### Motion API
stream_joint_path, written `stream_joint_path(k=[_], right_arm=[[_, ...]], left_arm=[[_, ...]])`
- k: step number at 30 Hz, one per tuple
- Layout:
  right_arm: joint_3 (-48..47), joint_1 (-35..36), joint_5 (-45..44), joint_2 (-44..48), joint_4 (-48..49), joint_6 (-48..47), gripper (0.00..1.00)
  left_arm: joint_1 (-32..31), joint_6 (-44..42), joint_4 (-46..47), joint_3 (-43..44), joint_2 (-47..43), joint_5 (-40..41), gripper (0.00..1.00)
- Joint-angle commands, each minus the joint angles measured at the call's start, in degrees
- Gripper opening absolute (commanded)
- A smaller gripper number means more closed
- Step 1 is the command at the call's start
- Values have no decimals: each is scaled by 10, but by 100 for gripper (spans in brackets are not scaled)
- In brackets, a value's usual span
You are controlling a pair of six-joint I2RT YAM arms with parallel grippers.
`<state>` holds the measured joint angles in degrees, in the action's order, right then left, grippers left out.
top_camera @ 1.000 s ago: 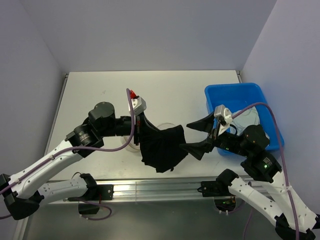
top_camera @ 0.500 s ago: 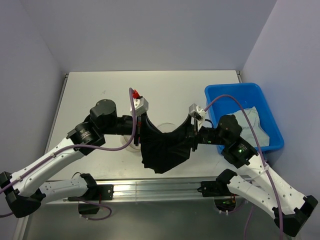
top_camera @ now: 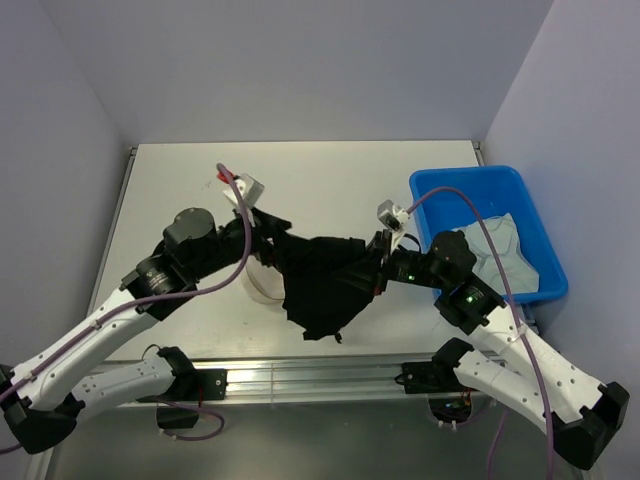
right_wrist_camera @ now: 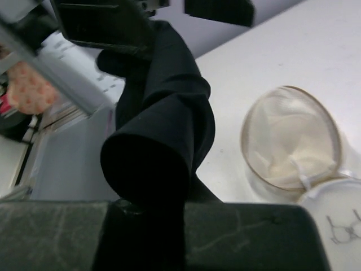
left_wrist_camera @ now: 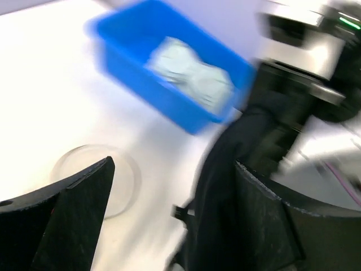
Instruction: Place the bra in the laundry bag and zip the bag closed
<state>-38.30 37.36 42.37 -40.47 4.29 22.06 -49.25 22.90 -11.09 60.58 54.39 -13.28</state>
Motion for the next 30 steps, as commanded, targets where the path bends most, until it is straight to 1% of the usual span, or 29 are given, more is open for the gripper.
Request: stream_joint_path(k=[1,2,3,4,5,7,8,11,12,14,15,16,17,20,21,25,27,30], right_arm=[[-34,-1,-81,-21,14,7,0],[-39,-1,-127,-23,11,10,0],[-42,-1,-147,-25,13,11,0],[-49,-1,-165,-29,16,13,0],[-51,-1,-202,-33,21,23,0],[-48,-1,-226,-46,56,32,0],[-46,-1,-247,-55,89,47,0],[-36,-1,-266,-92,155,80,0],[-36,-1,-281,-101,195,87,0],[-37,1,-300,-130,228,103,0],[-35,3,-312,-138,268,107,0],[-32,6,-330,-155,287,112,0],[-31,8,-332,-167,325,113,0],[-24,21,-359,-213,375,126,0],[-21,25,-366,-225,401,129,0],[-13,31,-369,-302,450,153,0],[-7,32,-367,-322,476,163,0],[4,35,-363,-356,504,170,0]], left_arm=[[63,72,-9,-48,-37,186,88],[78,102,-20,-58,-45,208,87],[104,115,-47,-70,-63,251,86],[113,125,-62,-93,-73,272,81],[121,142,-76,-106,-81,293,79],[135,155,-112,-142,-98,322,78],[137,170,-118,-156,-105,324,78],[137,203,-117,-207,-111,310,78],[137,210,-112,-219,-112,304,77],[137,228,-108,-245,-112,309,74],[137,232,-104,-255,-114,310,73],[137,234,-100,-272,-116,313,70],[138,235,-80,-281,-117,312,68],[140,237,-50,-305,-105,309,62],[141,235,-19,-310,-94,297,61],[158,242,54,-331,-58,265,54],[161,239,74,-336,-38,260,53],[172,232,125,-350,-28,243,43]])
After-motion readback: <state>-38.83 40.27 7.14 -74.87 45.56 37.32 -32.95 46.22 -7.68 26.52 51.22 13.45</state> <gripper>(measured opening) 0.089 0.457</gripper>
